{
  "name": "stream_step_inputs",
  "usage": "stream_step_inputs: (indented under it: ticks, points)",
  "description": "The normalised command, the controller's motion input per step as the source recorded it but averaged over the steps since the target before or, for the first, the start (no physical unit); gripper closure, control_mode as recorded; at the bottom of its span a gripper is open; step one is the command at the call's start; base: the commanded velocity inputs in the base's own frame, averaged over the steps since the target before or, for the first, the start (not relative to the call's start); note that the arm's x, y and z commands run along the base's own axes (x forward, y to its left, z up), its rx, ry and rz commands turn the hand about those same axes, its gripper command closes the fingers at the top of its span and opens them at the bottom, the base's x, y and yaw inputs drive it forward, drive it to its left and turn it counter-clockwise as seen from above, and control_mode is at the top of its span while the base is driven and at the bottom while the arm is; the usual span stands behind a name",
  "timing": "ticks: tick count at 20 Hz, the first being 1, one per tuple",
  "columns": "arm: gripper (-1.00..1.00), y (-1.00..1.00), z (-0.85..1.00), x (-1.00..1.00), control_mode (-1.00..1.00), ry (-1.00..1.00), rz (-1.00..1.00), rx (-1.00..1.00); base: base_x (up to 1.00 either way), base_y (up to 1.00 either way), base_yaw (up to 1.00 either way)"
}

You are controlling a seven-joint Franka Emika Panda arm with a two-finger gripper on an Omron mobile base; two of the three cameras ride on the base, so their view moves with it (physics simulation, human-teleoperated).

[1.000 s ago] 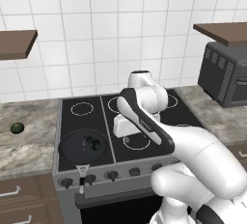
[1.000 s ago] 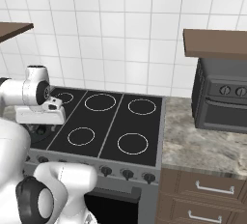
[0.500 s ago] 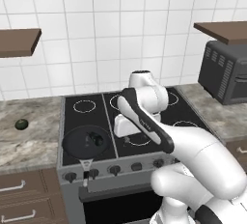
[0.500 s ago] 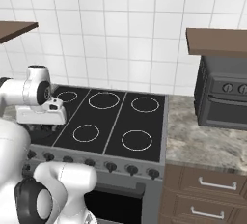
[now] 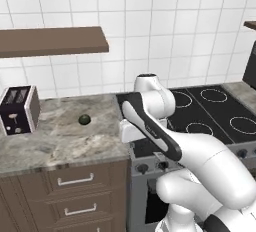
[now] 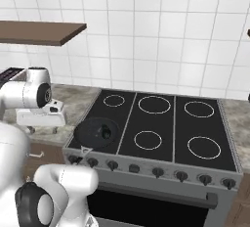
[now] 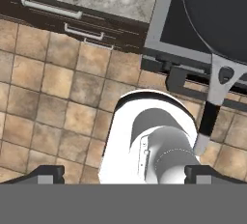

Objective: Put the eggplant and squash in the pan. Then turn on the front left burner and set the heat to medium.

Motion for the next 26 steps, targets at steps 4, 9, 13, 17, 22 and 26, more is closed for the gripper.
stream_step_inputs:
  ticks: [4,9,13,17,22,26]
  points:
    - [-1.0,0.0,0.0,0.0,1.0,0.0,0.0,0.0,0.0,0.93,0.0]
    - [-1.0,0.0,0.0,0.0,-1.0,0.01,0.0,0.0,0.0,0.28,-0.01]
    - [-1.0,0.06,0.0,0.11,-1.0,0.0,0.0,0.0,0.0,0.0,0.0]
    - [-1.0,0.09,0.0,0.63,-1.0,0.0,0.0,0.0,0.0,0.0,0.0]
    - [-1.0,0.0,0.0,0.53,-1.0,0.0,-0.01,0.0,0.0,0.0,0.0]
    - [-1.0,-0.05,-0.05,0.95,-1.0,0.0,-0.07,-0.02,0.0,0.0,0.0]
